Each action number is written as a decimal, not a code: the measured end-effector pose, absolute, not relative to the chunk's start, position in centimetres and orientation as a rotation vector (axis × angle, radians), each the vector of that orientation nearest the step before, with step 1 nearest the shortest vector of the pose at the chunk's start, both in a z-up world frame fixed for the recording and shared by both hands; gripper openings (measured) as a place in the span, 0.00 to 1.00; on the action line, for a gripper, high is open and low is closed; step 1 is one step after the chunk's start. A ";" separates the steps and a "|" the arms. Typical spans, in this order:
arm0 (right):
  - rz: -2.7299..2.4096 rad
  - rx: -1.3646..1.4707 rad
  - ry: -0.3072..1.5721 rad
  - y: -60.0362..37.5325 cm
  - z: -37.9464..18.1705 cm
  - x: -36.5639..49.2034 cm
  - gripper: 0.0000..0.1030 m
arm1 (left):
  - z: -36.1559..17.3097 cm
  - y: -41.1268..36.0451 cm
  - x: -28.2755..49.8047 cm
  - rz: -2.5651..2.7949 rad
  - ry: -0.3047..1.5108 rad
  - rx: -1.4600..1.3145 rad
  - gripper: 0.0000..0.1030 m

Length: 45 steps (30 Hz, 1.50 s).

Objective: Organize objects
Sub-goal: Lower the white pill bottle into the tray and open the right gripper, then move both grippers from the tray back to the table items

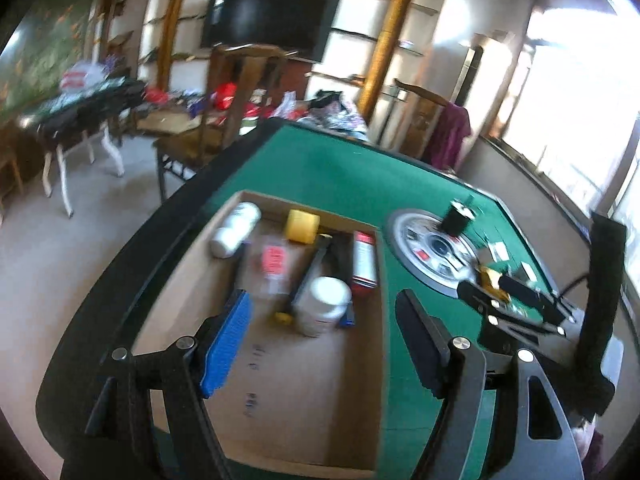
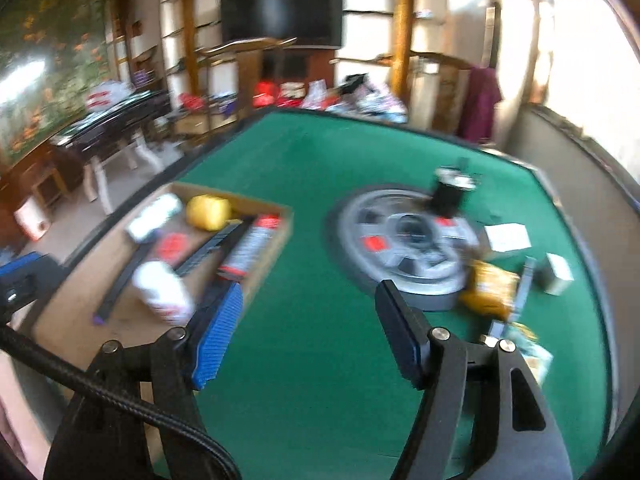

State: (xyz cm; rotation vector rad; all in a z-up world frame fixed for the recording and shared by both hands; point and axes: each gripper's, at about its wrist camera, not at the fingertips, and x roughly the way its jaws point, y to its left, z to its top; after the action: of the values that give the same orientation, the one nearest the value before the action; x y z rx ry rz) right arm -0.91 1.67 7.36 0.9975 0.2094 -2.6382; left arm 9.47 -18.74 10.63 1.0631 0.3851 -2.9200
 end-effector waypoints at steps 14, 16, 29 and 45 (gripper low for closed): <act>-2.858 0.966 0.229 13.0 7.5 -1.6 0.69 | 8.3 -6.3 8.0 -2.980 0.144 1.285 0.67; -2.860 0.976 0.219 14.7 7.5 -2.4 0.69 | 7.5 -5.3 7.5 -2.962 0.157 1.350 0.67; -2.688 1.171 -0.561 30.1 3.5 -8.9 0.73 | 4.8 -1.3 4.4 -2.926 0.169 1.524 0.67; -2.041 1.308 -0.797 25.2 -0.7 -9.7 0.80 | 3.1 -1.3 3.5 -2.937 0.285 1.576 0.67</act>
State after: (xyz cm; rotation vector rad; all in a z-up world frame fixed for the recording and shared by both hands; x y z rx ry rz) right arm -9.66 25.24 -0.72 1.3080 -0.7971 -2.0405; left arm 3.47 -1.30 3.08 1.5755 0.2854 -2.9372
